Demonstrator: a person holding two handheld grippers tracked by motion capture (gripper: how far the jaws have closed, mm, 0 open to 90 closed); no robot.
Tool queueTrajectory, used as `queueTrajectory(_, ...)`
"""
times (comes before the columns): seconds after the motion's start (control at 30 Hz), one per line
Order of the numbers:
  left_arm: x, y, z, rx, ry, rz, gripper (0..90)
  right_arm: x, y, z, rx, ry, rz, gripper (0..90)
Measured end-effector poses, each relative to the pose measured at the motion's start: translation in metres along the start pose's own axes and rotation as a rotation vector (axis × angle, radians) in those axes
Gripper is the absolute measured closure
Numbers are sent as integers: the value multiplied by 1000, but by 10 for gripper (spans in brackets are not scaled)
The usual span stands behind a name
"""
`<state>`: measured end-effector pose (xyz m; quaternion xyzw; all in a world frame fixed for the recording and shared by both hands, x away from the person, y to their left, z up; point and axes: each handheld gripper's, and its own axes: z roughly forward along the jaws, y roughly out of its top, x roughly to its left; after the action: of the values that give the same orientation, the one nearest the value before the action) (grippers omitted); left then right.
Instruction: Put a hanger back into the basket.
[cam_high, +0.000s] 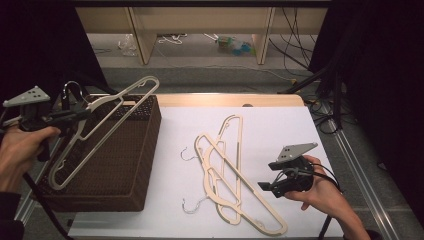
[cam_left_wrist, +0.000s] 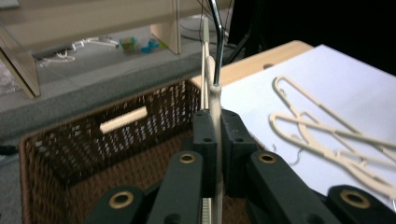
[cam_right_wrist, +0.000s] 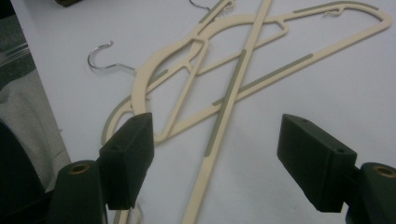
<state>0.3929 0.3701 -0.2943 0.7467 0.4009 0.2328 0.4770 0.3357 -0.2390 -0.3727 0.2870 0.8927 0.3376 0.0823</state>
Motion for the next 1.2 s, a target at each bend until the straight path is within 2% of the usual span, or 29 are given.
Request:
queueTrajectory(0.07, 7, -11, 1, 22, -8, 14, 858, -2, 0, 1, -11, -10, -17, 284)
queueTrajectory(0.17, 11, -17, 1, 40, -8, 2, 858, -2, 0, 1, -9, -9, -17, 284)
queueTrajectory(0.23, 16, -27, 2, 62, -5, 0, 858, -2, 0, 1, -4, -6, -18, 284)
queueTrajectory(0.3, 17, -30, 3, 58, -11, -8, 857, -1, -1, 2, -10, -9, -8, 284)
queueTrajectory(0.37, 22, -34, 3, 59, -24, 8, 857, -2, -1, 1, -3, -2, -15, 284)
queueTrajectory(0.4, 23, -38, 4, 68, -29, -17, 856, -2, -1, 2, 5, -6, -14, 284)
queueTrajectory(0.43, 23, -38, 4, 68, -29, -17, 856, -1, -1, 2, 4, -6, -10, 284)
queueTrajectory(0.47, 25, -42, 9, 81, -39, 6, 855, -1, -1, 4, -8, -12, -13, 284)
queueTrajectory(0.5, 25, -42, 9, 81, -39, 6, 855, -1, -1, 4, -8, -12, -13, 284)
queueTrajectory(0.53, 23, -46, 14, 118, -30, -56, 853, -1, -1, 3, 9, -3, -11, 284)
queueTrajectory(0.63, 25, -53, 22, 149, -22, -68, 849, -1, -1, 3, 13, 2, -7, 284)
queueTrajectory(0.67, 26, -55, 26, 156, -12, -51, 849, -1, -1, 4, 11, 3, -9, 284)
queueTrajectory(0.7, 26, -55, 26, 156, -12, -51, 848, -1, -1, 4, 11, 3, -9, 284)
queueTrajectory(0.73, 25, -60, 32, 182, -1, -105, 846, -2, -2, 6, -8, -6, -17, 284)
queueTrajectory(0.77, 27, -61, 34, 208, 8, -76, 845, -3, -2, 5, 8, -2, -11, 281)
queueTrajectory(0.8, 27, -64, 37, 235, 15, -88, 844, -3, -2, 5, 3, -6, -19, 281)
queueTrajectory(0.9, 28, -69, 45, 258, 36, -87, 842, -3, -2, 6, 9, -3, -15, 281)
queueTrajectory(0.93, 31, -74, 49, 302, 48, -73, 840, -3, -3, 7, 1, -7, -17, 281)
queueTrajectory(0.97, 31, -77, 50, 298, 55, -94, 838, -3, -3, 7, 1, -6, -16, 281)
queueTrajectory(1.0, 31, -77, 50, 298, 55, -94, 834, -3, -3, 7, 1, -5, -16, 281)
queueTrajectory(1.03, 32, -78, 49, 279, 66, -120, 834, -3, -3, 7, 1, -5, -16, 281)
queueTrajectory(1.07, 37, -80, 47, 271, 87, -103, 824, -3, -3, 8, 0, -5, -14, 281)
queueTrajectory(1.1, 37, -80, 47, 271, 87, -103, 815, -3, -3, 8, 0, -5, -14, 281)
queueTrajectory(1.13, 40, -82, 48, 244, 105, -81, 796, -3, -3, 8, 3, -5, -11, 279)
queueTrajectory(1.17, 38, -83, 48, 255, 138, -141, 796, -3, -3, 8, 3, -5, -11, 279)
queueTrajectory(1.2, 42, -85, 47, 258, 170, -135, 730, -3, -3, 7, 19, 2, -6, 279)
